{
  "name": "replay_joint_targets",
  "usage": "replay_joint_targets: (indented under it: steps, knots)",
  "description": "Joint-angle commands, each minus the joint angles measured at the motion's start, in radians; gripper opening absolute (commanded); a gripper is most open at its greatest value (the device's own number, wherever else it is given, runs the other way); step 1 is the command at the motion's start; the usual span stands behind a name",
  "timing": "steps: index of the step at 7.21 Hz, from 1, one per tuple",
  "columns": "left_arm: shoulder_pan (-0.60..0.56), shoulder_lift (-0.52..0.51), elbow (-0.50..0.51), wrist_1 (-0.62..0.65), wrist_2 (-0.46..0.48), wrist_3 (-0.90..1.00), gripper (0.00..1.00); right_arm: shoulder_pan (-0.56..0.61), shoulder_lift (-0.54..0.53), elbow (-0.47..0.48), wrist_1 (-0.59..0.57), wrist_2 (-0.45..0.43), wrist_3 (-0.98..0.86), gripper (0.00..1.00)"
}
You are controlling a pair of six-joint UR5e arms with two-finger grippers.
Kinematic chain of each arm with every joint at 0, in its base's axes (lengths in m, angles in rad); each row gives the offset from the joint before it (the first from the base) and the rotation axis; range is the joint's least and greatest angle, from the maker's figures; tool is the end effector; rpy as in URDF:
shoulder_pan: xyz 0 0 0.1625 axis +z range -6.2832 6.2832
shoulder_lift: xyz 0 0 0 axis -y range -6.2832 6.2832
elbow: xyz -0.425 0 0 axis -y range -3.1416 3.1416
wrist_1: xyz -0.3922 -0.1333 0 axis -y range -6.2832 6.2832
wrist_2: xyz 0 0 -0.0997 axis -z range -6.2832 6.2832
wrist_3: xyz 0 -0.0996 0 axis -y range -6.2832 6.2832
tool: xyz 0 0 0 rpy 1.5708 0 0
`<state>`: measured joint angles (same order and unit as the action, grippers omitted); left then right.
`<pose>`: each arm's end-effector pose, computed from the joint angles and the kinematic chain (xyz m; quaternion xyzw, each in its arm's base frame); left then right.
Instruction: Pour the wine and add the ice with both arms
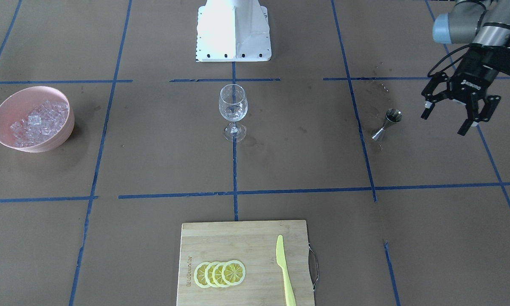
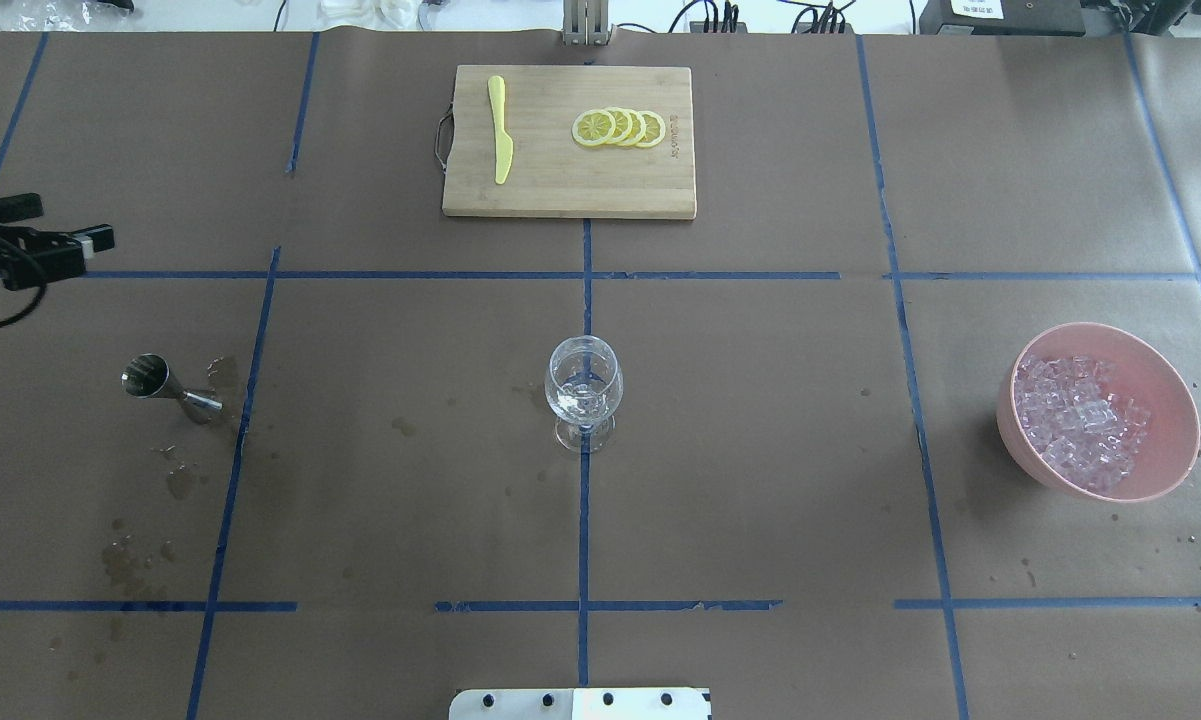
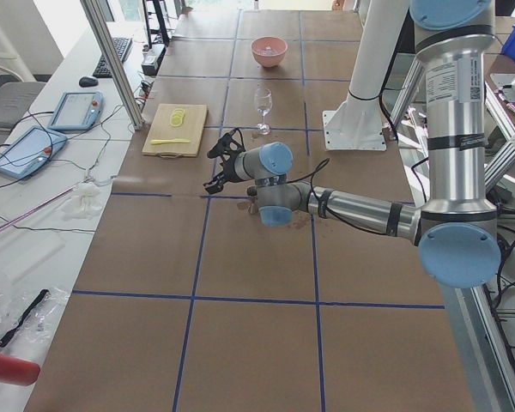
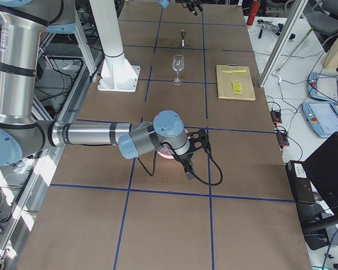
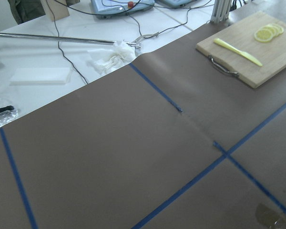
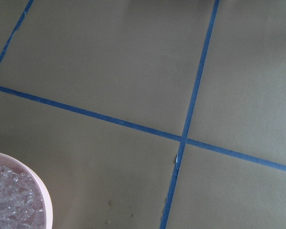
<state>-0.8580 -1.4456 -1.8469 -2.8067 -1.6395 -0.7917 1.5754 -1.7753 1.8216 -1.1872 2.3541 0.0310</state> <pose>0.1990 -0.4236 0.4454 0.4484 0.4558 -0.0084 0.7689 0.0650 -0.4252 0.5831 0.1922 -0.3755 -0.0653 0.9043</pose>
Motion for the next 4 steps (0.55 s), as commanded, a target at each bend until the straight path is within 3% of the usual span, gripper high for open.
replay_joint_targets:
  steps: [1,3,4]
  knots:
    - [0.27,0.052,-0.02,-0.022,0.422,-0.073,1.0,0.0,-0.009,-0.001,0.021,0.001,0.001,1.0]
    - [0.472,0.09,-0.015,-0.062,0.769,-0.095,1.0,0.0,-0.012,-0.001,0.024,0.001,0.001,1.0]
    - [0.556,0.091,0.017,-0.06,0.888,-0.165,1.0,0.0,-0.018,0.001,0.03,0.001,0.001,1.0]
